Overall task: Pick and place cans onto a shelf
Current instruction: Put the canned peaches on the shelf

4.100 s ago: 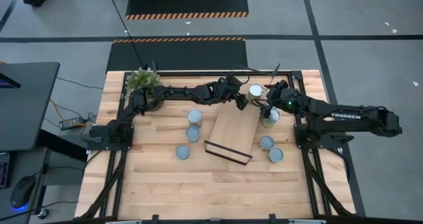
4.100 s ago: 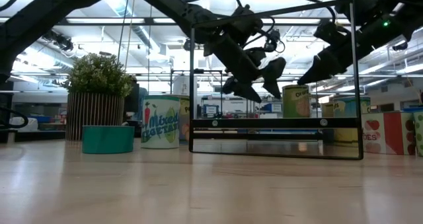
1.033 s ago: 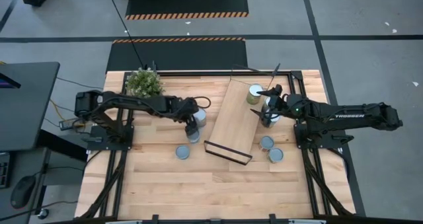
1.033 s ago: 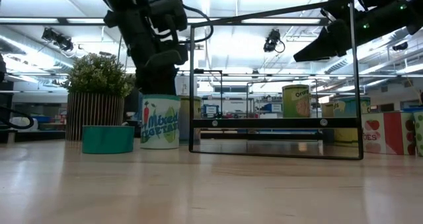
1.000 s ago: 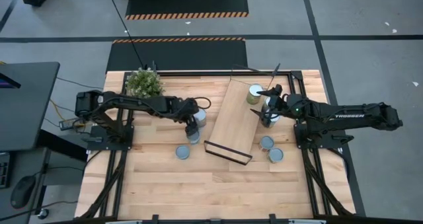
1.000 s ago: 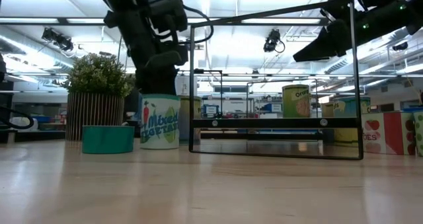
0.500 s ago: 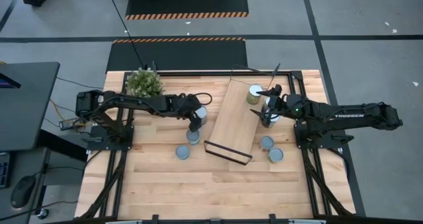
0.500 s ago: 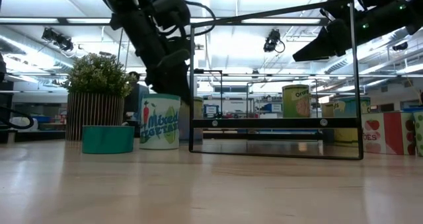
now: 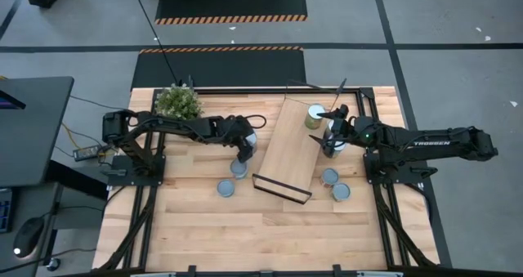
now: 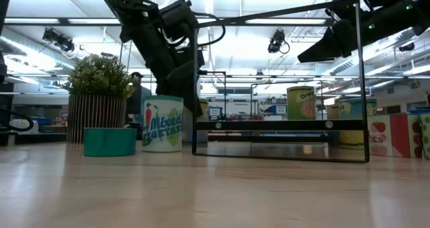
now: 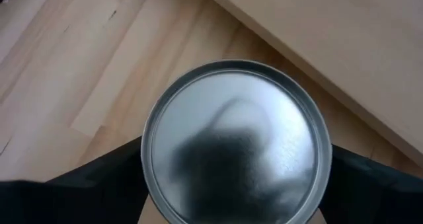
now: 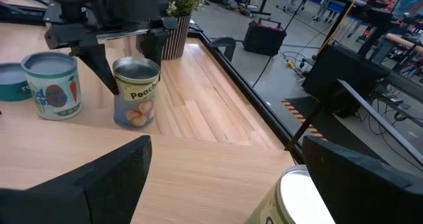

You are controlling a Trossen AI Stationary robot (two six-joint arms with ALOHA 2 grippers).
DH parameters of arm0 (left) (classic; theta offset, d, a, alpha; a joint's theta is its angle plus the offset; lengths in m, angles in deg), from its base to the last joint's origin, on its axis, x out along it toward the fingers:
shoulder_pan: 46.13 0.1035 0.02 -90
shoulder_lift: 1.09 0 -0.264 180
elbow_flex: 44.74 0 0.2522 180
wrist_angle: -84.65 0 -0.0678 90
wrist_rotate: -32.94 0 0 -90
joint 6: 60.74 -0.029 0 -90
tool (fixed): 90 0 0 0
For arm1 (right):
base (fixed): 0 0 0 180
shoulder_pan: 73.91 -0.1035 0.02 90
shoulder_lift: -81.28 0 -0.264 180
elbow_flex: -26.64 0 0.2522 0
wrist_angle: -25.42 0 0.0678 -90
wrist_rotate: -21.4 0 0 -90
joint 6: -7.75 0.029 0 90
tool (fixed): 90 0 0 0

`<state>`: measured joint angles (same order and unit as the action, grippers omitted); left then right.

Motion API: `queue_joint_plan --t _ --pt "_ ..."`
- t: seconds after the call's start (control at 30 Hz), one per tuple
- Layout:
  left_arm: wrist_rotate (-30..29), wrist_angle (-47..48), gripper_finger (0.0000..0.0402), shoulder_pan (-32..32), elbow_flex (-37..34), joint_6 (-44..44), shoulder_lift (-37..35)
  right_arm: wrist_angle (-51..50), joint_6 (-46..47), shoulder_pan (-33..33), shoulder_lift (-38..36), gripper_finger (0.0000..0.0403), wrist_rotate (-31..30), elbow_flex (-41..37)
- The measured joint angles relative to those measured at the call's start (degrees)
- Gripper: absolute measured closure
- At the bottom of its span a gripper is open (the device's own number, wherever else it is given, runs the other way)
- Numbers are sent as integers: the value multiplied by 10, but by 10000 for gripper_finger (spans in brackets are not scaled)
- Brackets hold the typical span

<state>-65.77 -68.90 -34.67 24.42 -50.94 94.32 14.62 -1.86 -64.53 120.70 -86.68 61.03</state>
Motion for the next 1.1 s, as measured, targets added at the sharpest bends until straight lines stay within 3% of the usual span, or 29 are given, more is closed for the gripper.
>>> queue_joint_plan --t 0.37,0.53,0.83,1.1 --pt "-1 -18 86 8 0 0 -14 0 0 0 0 5 0 0" --pt "18 -5 83 21 7 0 -17 -1 -4 0 0 5 0 0" --pt "27 117 80 34 128 -42 -17 -1 -4 0 0 5 0 0" --pt "27 123 80 46 192 -47 -5 -1 -4 0 0 5 0 0"
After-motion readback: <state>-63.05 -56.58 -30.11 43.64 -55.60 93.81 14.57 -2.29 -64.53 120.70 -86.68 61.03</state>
